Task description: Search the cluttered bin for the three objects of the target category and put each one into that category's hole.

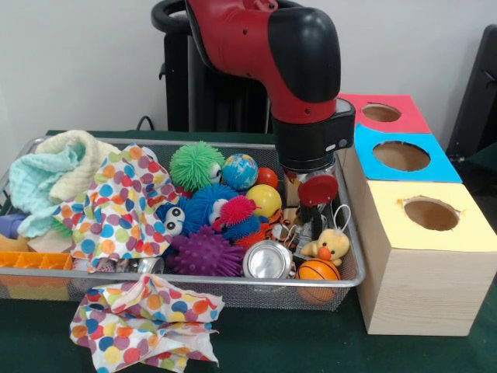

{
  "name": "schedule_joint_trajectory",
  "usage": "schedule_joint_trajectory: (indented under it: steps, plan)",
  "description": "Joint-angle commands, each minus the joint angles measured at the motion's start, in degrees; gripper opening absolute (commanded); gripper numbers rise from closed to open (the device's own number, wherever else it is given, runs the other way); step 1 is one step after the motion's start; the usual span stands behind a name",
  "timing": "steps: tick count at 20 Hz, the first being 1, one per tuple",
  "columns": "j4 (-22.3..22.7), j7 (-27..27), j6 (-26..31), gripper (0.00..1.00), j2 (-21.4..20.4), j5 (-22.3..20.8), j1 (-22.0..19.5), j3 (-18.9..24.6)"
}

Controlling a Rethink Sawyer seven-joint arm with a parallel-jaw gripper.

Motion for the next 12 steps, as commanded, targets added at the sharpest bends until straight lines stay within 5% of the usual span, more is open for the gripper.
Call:
schedule_joint_trajectory:
  steps: [1, 8, 12]
  plan:
    - [-3.52, 10.11, -2.86, 1.00, 9.34, 2.28, 0.32, 4.49]
    - [-17.90, -2.59, -10.63, 1.00, 19.76, -6.33, 3.53, -11.21]
    - [-22.01, -6.88, -10.97, 1.00, 20.35, -15.98, 0.64, -13.58]
